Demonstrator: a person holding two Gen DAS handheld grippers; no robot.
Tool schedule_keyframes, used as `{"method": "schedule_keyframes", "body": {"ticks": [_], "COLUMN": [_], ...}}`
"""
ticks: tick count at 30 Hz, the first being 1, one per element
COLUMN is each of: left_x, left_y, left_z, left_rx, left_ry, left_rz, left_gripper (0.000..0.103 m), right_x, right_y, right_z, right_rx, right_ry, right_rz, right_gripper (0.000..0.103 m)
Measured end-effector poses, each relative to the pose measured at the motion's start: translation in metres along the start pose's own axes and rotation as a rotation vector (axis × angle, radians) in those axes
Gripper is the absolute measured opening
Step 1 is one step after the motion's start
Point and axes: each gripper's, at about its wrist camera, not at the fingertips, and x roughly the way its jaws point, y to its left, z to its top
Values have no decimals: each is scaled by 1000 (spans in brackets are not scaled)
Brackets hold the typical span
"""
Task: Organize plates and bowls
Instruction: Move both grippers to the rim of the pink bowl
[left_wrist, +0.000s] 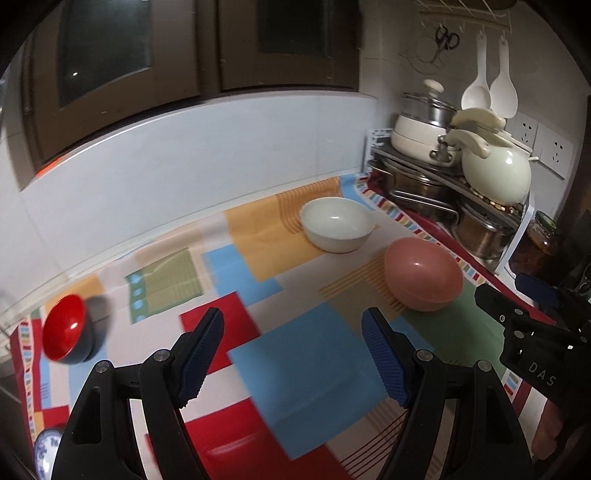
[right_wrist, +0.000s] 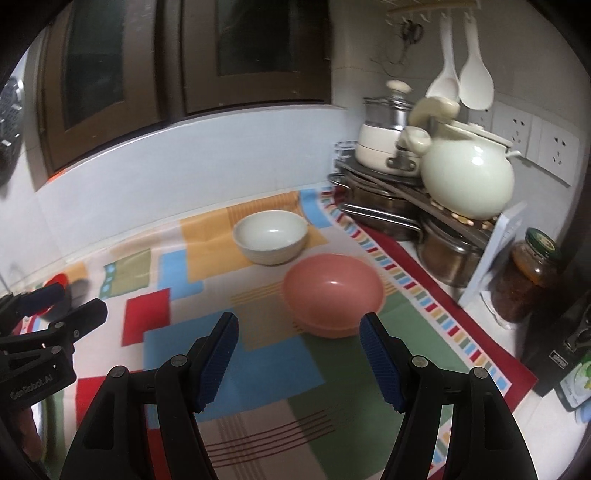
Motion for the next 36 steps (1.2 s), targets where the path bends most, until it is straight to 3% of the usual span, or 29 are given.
{"method": "schedule_keyframes", "body": {"ticks": [20, 36], "left_x": [119, 187], "left_y": [-57, -98], "left_z": [37, 39], "left_rx": [119, 181], "left_ry": [107, 186], "left_rz": [-139, -202], "left_gripper": [71, 59], "right_x": [82, 136], "right_y": [-70, -88], "right_z": [8, 7], "right_rx": [144, 208], "right_ry": [86, 171], "right_rz": [-126, -102], "right_gripper": [68, 46]}}
